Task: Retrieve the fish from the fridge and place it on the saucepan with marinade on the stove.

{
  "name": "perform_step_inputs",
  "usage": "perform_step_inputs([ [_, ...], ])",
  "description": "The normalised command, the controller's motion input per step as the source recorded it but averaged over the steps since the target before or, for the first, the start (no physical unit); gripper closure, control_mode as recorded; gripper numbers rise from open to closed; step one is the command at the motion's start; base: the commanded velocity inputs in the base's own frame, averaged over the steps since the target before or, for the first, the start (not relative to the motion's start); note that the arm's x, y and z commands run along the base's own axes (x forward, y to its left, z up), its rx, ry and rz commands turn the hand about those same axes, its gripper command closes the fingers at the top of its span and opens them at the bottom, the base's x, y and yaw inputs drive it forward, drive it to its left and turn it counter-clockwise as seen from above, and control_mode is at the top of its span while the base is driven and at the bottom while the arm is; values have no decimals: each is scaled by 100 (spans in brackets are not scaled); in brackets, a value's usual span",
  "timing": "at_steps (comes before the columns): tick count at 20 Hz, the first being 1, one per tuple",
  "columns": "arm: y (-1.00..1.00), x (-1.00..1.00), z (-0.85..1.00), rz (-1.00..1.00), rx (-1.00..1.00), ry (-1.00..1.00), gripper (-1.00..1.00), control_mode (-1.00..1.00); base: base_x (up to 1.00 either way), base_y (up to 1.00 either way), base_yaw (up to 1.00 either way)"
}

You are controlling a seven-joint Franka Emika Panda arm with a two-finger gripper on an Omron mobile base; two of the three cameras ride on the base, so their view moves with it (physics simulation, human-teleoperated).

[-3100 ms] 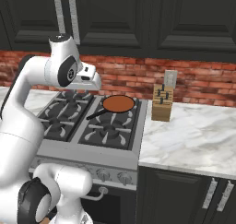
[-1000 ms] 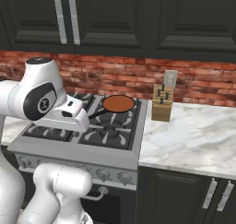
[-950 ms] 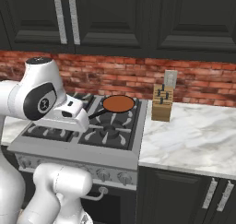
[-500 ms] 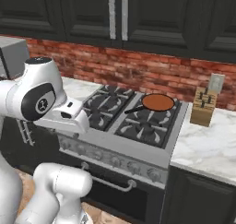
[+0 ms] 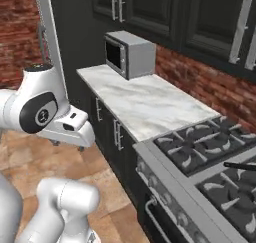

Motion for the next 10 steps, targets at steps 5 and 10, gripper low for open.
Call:
perform_step_inputs([
  [5, 0, 0, 0, 0, 0, 0, -100, 100, 12, 67, 78],
  [10, 0, 0, 0, 0, 0, 0, -100, 100, 50, 95, 61],
])
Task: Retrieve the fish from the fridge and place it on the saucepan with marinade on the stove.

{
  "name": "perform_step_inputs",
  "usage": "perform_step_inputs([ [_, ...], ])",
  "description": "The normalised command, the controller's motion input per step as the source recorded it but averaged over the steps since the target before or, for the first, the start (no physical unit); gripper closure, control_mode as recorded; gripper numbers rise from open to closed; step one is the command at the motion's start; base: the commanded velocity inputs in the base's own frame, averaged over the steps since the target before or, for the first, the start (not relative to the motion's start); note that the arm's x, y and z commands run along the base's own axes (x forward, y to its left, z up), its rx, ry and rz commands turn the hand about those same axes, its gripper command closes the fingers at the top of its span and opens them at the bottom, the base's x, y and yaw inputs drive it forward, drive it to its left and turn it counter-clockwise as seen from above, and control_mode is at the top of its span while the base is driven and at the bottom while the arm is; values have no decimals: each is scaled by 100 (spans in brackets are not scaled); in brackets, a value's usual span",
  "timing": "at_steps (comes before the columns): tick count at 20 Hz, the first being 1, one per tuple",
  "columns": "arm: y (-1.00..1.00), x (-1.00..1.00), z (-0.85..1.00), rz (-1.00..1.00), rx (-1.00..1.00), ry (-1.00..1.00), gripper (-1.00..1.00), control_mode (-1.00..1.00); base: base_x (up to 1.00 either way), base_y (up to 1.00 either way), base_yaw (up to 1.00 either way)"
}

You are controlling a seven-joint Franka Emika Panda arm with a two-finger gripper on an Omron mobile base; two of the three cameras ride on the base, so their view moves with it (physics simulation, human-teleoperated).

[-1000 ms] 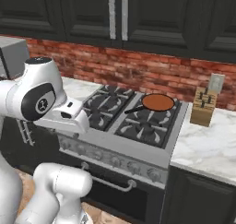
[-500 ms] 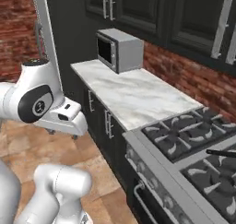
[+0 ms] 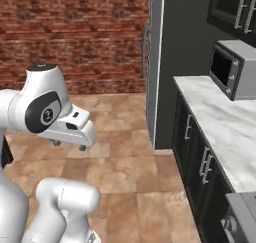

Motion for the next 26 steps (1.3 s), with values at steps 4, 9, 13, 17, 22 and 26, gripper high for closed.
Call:
perform_step_inputs([
  [4, 0, 0, 0, 0, 0, 0, -100, 100, 87, 80, 52],
  [9, 0, 0, 0, 0, 0, 0, -100, 100, 100, 20, 37],
  [13, 0, 0, 0, 0, 0, 0, -100, 100, 100, 0, 20],
  [17, 0, 0, 0, 0, 0, 0, -100, 100, 100, 9, 12],
  [22, 0, 0, 0, 0, 0, 0, -100, 100, 100, 36, 5],
  [26, 0, 0, 0, 0, 0, 0, -100, 100, 100, 64, 1],
])
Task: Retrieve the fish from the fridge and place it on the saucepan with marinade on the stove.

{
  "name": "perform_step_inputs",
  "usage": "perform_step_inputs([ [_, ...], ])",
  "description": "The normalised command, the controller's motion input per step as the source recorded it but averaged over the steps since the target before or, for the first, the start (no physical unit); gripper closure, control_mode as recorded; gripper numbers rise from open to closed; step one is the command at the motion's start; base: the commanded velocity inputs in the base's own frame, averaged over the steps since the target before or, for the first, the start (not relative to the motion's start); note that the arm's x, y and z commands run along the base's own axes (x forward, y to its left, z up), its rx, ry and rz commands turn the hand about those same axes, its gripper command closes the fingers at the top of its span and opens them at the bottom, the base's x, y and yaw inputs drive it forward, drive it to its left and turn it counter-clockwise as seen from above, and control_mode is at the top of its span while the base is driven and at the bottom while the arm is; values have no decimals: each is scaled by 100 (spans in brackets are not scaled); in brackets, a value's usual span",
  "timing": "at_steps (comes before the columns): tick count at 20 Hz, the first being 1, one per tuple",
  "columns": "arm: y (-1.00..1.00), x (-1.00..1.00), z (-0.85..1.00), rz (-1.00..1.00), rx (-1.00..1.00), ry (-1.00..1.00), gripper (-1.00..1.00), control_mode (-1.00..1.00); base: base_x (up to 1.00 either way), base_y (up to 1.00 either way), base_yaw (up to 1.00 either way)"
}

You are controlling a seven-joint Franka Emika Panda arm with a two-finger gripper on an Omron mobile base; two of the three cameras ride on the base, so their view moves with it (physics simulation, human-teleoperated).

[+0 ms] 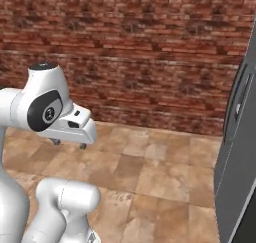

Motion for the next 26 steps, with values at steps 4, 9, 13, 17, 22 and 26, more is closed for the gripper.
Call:
perform_step_inputs([
  [4, 0, 0, 0, 0, 0, 0, -100, 100, 100, 74, 0],
  [9, 0, 0, 0, 0, 0, 0, -100, 100, 100, 13, -1],
  [13, 0, 0, 0, 0, 0, 0, -100, 100, 100, 0, -25],
  [17, 0, 0, 0, 0, 0, 0, -100, 100, 92, 1, -46],
  [22, 0, 0, 0, 0, 0, 0, -100, 100, 62, 15, -72],
  [26, 0, 0, 0, 0, 0, 0, -100, 100, 15, 24, -87],
])
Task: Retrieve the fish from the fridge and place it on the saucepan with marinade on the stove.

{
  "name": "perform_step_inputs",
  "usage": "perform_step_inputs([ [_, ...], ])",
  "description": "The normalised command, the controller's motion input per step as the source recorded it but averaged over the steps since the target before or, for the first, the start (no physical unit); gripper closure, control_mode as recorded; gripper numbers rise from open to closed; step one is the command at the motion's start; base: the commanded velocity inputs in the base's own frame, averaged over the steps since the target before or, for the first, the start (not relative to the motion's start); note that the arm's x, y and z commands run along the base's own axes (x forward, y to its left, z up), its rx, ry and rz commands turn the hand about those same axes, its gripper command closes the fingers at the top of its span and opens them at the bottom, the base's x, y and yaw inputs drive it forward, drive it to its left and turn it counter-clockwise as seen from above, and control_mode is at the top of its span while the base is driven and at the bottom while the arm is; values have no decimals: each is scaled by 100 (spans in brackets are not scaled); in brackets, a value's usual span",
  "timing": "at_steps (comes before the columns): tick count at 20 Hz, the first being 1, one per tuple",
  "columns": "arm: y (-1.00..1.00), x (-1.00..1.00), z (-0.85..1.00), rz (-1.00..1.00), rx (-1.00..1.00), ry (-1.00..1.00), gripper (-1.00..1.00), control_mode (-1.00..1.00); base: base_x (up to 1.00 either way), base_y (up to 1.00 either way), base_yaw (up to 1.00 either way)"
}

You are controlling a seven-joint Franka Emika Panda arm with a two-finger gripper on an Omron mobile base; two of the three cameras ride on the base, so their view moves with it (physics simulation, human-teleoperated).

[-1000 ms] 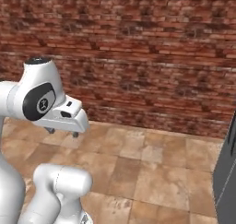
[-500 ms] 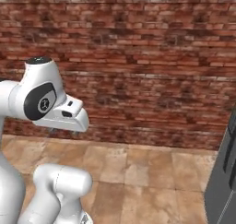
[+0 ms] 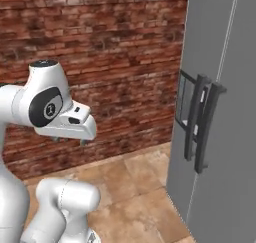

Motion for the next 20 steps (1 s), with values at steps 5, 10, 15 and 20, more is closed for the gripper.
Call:
perform_step_inputs([
  [5, 0, 0, 0, 0, 0, 0, -100, 100, 0, 32, -88],
  [10, 0, 0, 0, 0, 0, 0, -100, 100, -1, 35, -85],
  [15, 0, 0, 0, 0, 0, 0, -100, 100, -14, 34, -79],
  [20, 0, 0, 0, 0, 0, 0, -100, 100, -15, 49, -69],
])
